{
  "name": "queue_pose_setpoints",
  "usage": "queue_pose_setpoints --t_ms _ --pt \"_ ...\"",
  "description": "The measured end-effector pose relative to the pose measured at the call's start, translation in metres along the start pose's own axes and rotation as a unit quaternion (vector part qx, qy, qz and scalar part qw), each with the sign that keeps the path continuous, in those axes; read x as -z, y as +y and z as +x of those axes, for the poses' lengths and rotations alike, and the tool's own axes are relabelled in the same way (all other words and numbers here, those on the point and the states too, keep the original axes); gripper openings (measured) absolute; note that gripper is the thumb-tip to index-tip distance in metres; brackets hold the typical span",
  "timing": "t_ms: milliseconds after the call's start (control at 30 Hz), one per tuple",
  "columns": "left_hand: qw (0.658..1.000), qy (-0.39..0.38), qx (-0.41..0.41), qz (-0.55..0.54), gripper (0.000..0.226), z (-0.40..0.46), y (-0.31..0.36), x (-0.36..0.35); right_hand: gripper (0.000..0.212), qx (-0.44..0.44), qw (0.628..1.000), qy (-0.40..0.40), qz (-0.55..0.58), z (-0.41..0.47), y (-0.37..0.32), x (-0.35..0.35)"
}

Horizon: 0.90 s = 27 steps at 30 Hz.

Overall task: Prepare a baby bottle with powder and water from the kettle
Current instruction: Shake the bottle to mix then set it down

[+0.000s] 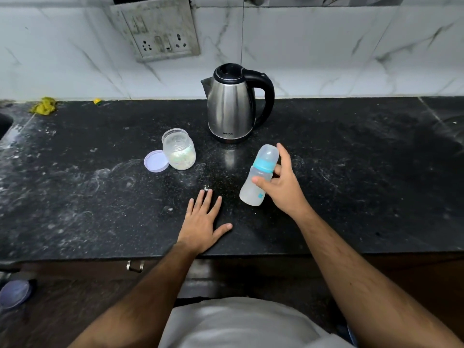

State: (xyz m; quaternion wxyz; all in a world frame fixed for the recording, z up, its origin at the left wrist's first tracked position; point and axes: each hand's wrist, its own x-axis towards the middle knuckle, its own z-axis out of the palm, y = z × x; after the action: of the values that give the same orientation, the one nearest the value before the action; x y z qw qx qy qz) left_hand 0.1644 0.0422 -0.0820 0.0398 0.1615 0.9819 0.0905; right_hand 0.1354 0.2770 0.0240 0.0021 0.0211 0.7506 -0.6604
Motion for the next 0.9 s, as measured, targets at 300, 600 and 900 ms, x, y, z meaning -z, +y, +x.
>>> queue_pose_setpoints --t_ms 300,600,900 --pt "1.0 0.013 0.02 -0.006 0.084 0.002 -0.002 -0.008 0.094 0.028 0.996 0.054 0.064 -0.006 -0.012 0.02" --pt "0.999 0.018 0.026 -0.011 0.082 0.002 -0.002 -0.01 0.082 0.018 0.99 0.066 0.127 -0.018 -0.026 0.026" --pt "0.999 0.028 0.028 -0.017 0.083 0.002 -0.001 -0.008 0.079 0.037 0.988 0.028 0.147 -0.021 -0.047 0.034"
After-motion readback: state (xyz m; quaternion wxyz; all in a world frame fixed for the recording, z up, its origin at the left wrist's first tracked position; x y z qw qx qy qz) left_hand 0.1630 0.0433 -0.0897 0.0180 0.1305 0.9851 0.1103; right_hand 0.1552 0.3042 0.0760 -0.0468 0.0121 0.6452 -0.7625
